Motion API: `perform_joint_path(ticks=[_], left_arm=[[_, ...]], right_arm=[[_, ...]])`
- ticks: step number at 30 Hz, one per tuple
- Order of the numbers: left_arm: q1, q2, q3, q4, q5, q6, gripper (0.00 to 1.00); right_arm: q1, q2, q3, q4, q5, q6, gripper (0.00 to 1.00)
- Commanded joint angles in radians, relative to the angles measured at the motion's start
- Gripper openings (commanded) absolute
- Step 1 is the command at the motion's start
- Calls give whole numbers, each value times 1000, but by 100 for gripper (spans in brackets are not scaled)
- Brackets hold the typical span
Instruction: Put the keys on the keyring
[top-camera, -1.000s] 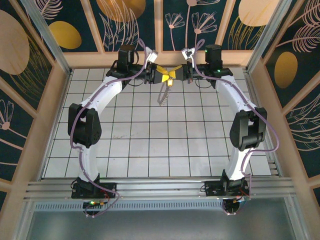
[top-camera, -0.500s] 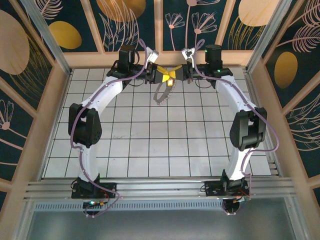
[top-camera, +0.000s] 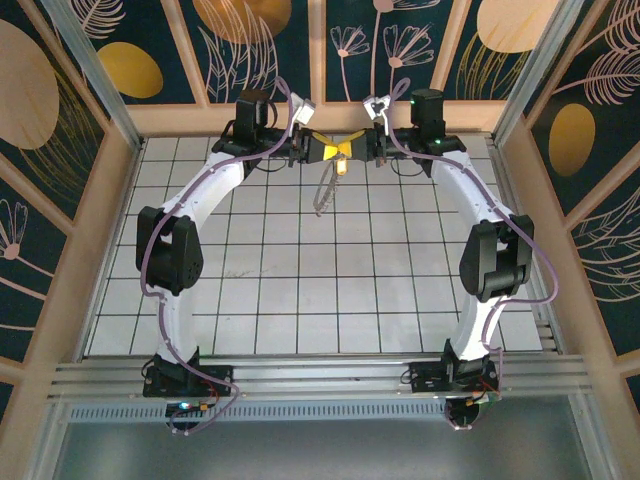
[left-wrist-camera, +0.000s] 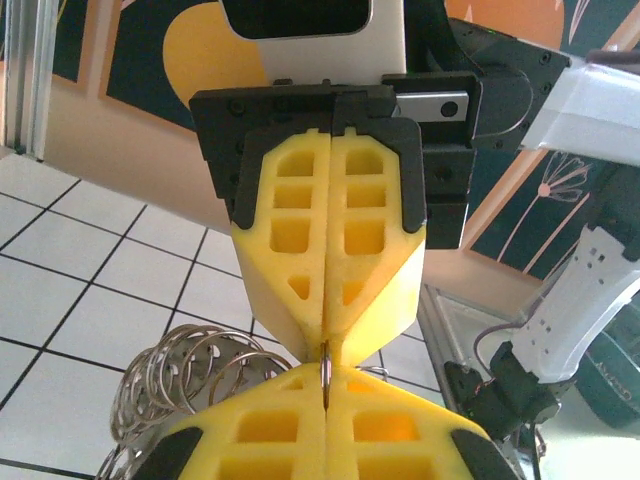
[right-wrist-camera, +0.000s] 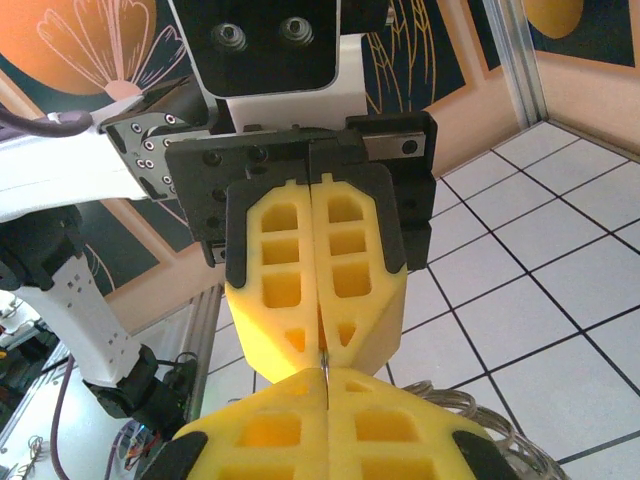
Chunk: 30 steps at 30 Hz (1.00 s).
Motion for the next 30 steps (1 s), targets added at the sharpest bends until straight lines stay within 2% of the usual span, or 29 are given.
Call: perform_joint_path(ticks=[1, 6, 8, 10, 13, 20, 30], left_arm=[[-1, -5, 14, 43, 40, 0, 0], [-2, -20, -16, 107, 32, -32, 0], [-3, -22, -15, 109, 25, -31, 0], [-3, -23, -14, 113, 27, -34, 0], [-3, -26, -12, 124, 31, -44, 0], [-3, -33, -6, 144, 36, -67, 0], [-3, -35, 14, 147, 60, -89, 0]], right_arm=[[-4, 8, 29, 27, -25, 3, 0], [-3, 4, 26, 72, -11, 46, 0], [-6, -9, 17, 99, -2, 67, 15], [-16, -32, 3, 120, 12, 80, 25], [-38, -75, -47, 185, 26, 120, 33], [-91, -169, -233, 391, 44, 226, 42], [-65, -191, -367, 489, -4, 222, 47]])
